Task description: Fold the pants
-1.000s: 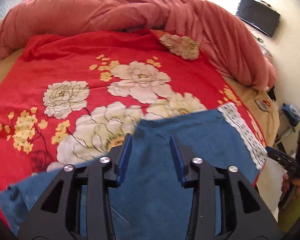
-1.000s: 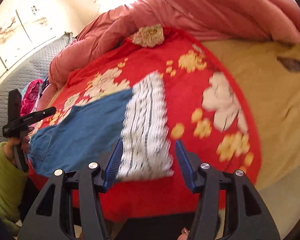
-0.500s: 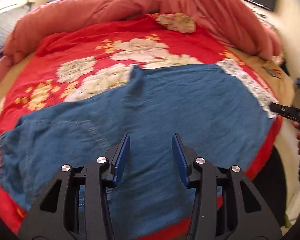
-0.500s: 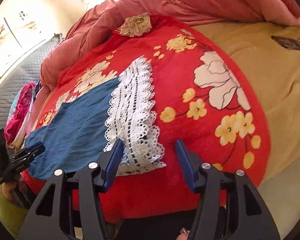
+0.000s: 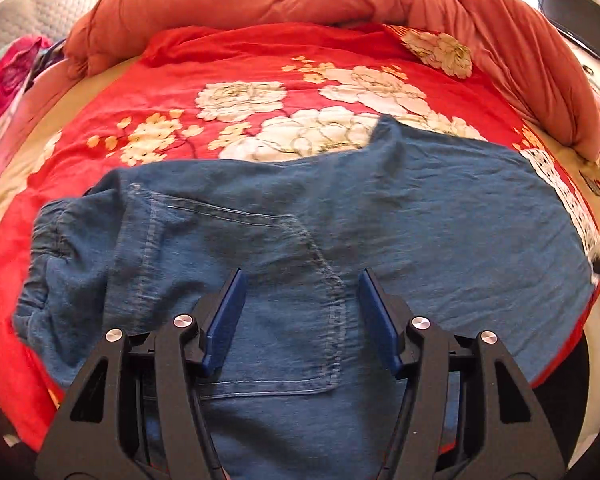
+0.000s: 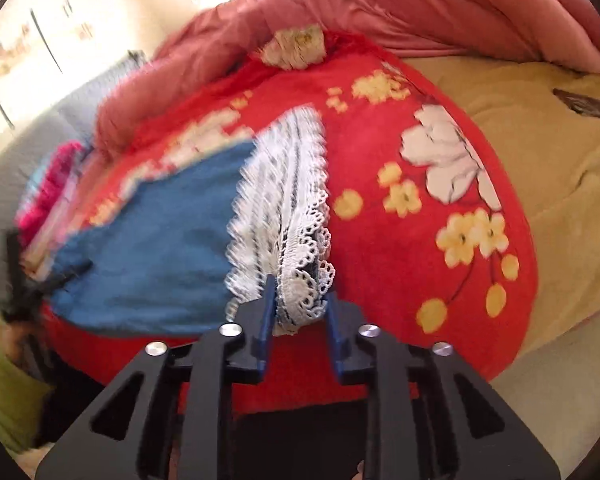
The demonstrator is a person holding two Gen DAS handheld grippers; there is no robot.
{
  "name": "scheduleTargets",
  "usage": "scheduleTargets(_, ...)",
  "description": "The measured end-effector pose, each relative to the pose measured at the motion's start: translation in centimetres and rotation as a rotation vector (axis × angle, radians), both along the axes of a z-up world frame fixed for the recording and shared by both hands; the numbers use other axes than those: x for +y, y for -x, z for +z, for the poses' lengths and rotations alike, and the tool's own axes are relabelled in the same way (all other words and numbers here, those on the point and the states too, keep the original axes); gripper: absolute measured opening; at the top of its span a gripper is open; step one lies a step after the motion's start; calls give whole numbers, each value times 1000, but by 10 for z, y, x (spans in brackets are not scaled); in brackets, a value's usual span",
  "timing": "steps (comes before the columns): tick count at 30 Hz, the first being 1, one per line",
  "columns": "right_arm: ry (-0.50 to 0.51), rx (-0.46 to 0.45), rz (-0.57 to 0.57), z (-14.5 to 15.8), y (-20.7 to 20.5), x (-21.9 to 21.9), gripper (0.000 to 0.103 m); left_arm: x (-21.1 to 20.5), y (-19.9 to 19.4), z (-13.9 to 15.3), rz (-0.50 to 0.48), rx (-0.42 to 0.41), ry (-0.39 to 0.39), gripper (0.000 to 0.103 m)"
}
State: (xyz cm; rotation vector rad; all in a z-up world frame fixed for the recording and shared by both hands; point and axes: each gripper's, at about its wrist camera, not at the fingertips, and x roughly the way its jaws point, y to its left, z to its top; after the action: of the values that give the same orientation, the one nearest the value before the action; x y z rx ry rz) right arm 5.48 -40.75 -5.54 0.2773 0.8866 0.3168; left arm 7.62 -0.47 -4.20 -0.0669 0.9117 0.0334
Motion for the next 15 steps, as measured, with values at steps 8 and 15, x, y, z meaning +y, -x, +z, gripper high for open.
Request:
scheduleTargets(8,98,-53,-79,19,16,-6,52,8,4,3,14,-15,37,53)
scheduleTargets(15,156,-196,7,57,15,38,59,-6,-5,37,-61,-120,93,65)
